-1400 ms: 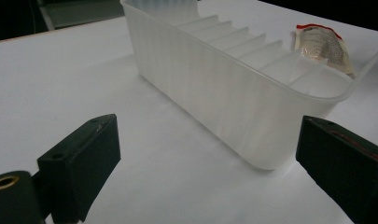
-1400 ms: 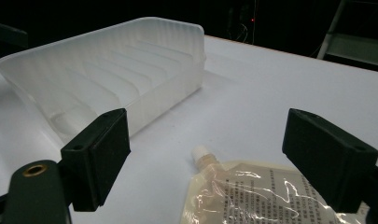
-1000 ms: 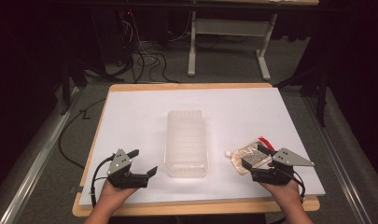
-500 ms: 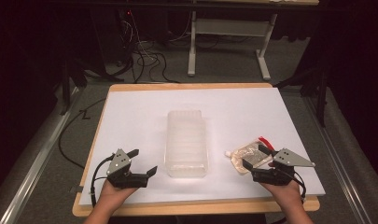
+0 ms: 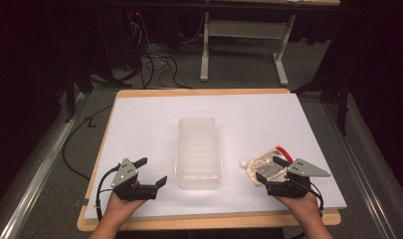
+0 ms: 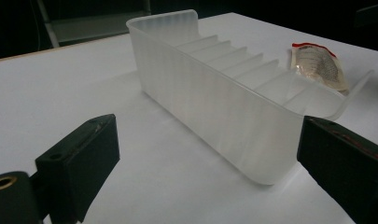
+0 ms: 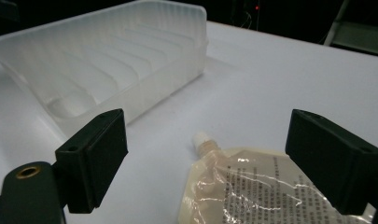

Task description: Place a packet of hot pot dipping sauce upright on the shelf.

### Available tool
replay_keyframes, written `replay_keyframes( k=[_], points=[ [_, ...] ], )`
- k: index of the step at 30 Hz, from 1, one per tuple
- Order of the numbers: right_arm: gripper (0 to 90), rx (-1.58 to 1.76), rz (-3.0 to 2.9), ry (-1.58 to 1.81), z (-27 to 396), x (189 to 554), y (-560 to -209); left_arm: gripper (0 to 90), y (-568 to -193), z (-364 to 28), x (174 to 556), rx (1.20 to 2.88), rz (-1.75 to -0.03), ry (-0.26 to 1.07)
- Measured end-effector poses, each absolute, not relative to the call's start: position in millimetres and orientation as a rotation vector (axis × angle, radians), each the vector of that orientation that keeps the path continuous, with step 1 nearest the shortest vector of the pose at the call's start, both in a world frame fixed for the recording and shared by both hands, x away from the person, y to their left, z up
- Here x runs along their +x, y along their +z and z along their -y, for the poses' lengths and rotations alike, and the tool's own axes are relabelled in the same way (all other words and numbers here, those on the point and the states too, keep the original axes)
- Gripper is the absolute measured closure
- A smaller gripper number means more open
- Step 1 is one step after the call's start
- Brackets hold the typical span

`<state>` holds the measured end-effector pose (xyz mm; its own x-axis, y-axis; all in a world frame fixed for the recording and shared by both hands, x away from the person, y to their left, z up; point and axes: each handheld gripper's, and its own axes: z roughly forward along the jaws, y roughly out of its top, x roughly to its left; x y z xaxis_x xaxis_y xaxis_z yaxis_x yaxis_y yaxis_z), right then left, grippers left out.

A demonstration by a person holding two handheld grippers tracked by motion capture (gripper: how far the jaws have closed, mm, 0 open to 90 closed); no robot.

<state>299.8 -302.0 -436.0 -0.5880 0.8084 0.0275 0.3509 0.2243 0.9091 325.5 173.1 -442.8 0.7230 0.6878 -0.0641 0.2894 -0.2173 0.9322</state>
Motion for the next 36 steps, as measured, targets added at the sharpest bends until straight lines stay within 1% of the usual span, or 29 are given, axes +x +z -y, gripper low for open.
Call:
replay_keyframes(
  k=[8, 20, 25, 32, 36],
  points=[
    [13.0, 1.141, -2.174, 1.253, 297.7, 312.5, -454.1, 6.3, -442.5, -173.2, 325.5, 1.805, -0.768, 0.442],
    [13.4, 1.193, -2.341, 1.077, 287.8, 317.7, -475.6, 6.3, -443.4, -173.0, 326.1, 1.814, -0.761, 0.433],
    [15.8, 1.177, -2.371, 1.025, 286.0, 315.4, -479.5, 6.3, -443.6, -173.4, 326.0, 1.816, -0.759, 0.433],
    [27.5, 1.132, -2.36, 0.961, 286.1, 313.7, -480.1, 6.3, -444.1, -172.6, 326.0, 1.817, -0.758, 0.43],
    [39.8, 1.15, -2.334, 0.957, 290.4, 314.3, -479.0, 6.4, -444.4, -172.2, 326.1, 1.821, -0.758, 0.43]
  ],
)
